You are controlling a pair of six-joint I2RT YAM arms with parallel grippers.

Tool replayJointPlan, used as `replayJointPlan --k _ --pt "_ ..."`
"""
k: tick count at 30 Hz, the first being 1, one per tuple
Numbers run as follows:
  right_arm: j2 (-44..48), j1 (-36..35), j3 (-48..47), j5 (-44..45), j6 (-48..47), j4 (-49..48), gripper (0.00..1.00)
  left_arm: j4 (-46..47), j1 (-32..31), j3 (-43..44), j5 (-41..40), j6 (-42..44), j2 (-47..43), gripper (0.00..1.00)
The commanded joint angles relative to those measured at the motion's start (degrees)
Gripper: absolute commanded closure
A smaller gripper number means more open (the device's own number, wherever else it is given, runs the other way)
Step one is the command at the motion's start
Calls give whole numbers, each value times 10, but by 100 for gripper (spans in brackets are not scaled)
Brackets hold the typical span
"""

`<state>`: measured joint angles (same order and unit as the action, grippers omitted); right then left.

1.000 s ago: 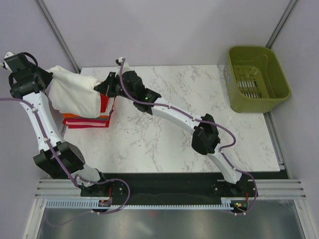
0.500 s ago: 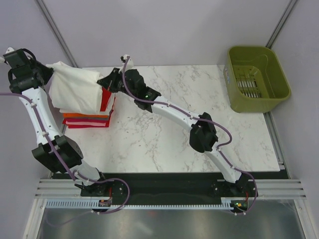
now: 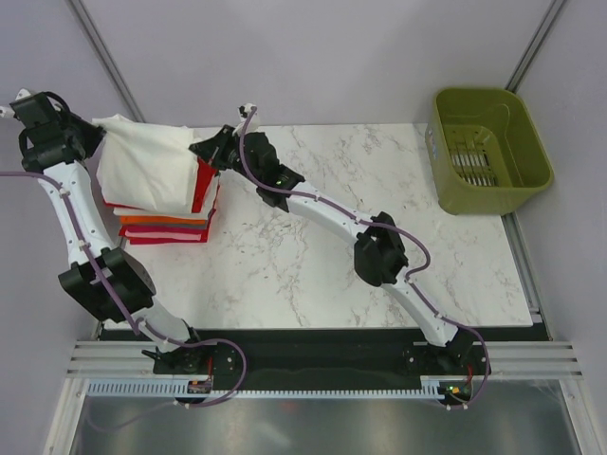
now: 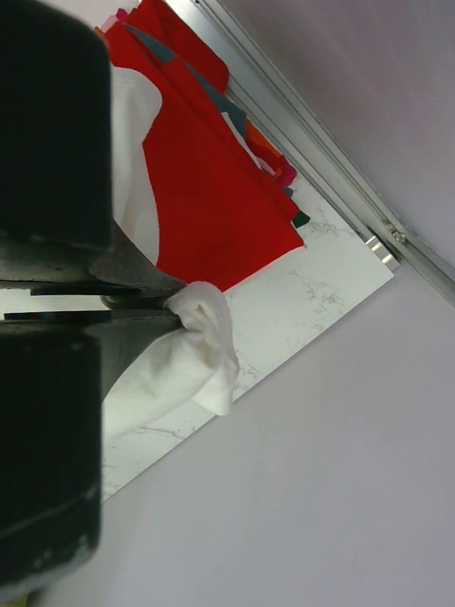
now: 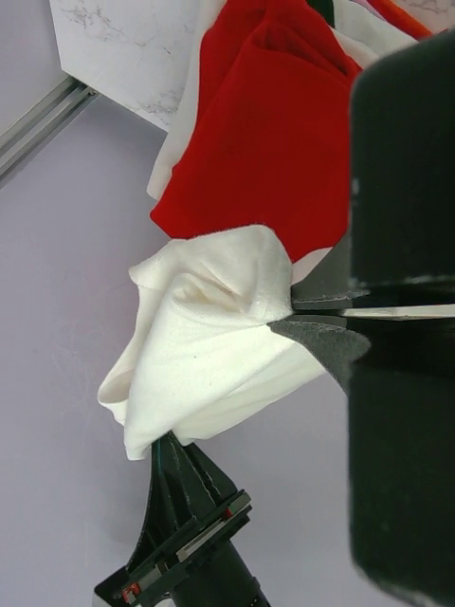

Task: Fold and stack the t-shirts
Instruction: Neatly place the folded tshirt to the corner

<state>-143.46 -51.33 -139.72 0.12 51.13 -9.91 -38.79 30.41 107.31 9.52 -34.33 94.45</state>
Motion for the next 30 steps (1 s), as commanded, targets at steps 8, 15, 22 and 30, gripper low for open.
replayJointPlan --k 8,15,22,30 --pt "-63 24 -19 30 56 -103 100 211 4 -115 3 -50 1 98" --pt "-100 31 -12 38 78 -138 100 313 -5 -177 4 -67 24 98" --pt "-111 34 -6 46 78 -147 67 351 -19 -177 9 -66 71 82" --pt "-56 36 19 27 37 -142 42 304 -23 -168 16 -43 41 41"
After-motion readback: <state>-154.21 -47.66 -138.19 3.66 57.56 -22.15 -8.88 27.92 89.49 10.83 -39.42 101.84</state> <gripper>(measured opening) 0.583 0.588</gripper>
